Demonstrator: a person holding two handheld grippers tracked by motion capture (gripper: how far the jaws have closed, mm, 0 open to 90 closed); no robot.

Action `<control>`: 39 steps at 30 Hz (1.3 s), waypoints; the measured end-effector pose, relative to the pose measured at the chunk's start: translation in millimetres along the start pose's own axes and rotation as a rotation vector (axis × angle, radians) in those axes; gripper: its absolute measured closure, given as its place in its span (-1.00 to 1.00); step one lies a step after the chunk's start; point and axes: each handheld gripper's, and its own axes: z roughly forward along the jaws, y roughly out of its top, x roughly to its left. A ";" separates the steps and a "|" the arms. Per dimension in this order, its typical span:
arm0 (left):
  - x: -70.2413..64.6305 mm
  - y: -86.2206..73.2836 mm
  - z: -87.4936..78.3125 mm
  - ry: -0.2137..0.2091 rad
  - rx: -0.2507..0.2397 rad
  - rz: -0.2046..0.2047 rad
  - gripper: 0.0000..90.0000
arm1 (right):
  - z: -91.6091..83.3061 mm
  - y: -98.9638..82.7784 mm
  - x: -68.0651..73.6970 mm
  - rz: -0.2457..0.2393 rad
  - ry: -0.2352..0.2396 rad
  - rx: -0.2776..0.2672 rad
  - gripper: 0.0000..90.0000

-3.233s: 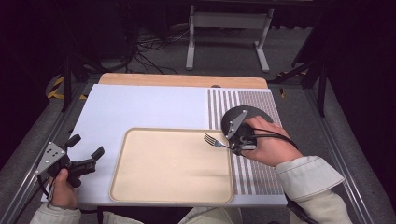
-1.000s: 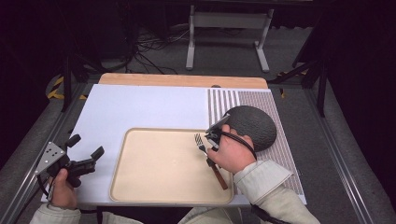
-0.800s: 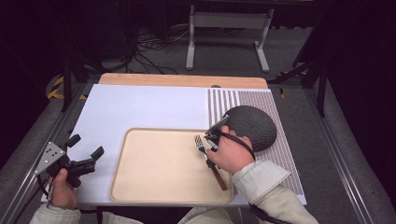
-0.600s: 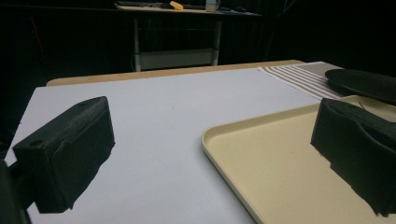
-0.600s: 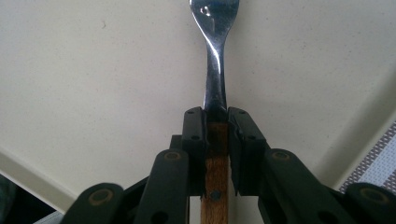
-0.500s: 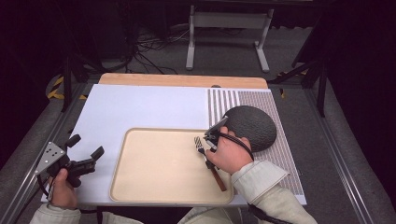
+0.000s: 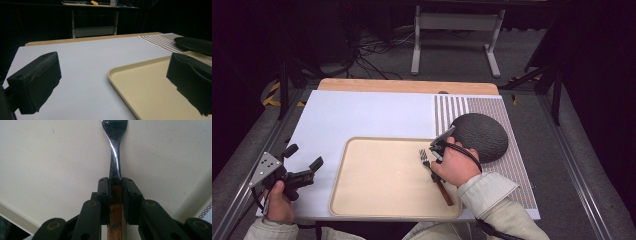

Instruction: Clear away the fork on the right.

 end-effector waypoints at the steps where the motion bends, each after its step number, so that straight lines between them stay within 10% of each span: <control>1: 0.0 0.0 0.0 0.000 0.000 0.000 -1.00 | 0.1 0.1 -0.2 0.001 0.001 0.001 0.72; 14: 0.0 0.1 -0.2 0.001 -0.001 0.000 -1.00 | -6.0 -1.2 0.6 -0.011 0.034 -0.043 0.31; 18: 0.0 0.2 -0.4 0.001 -0.002 0.000 -1.00 | -12.9 -1.5 3.2 -0.047 0.062 -0.119 -0.09; 21: 0.0 0.2 -0.4 0.001 -0.002 0.000 -1.00 | -16.1 -1.4 7.4 -0.189 0.071 -0.248 -0.57; 29: -0.1 0.4 -0.5 0.001 -0.002 0.000 -1.00 | -20.6 1.8 13.0 -0.514 0.012 -0.383 -0.69; 39: 0.0 0.7 -0.8 0.001 -0.005 0.000 -1.00 | -20.8 7.9 14.8 -0.663 0.028 -0.529 -0.60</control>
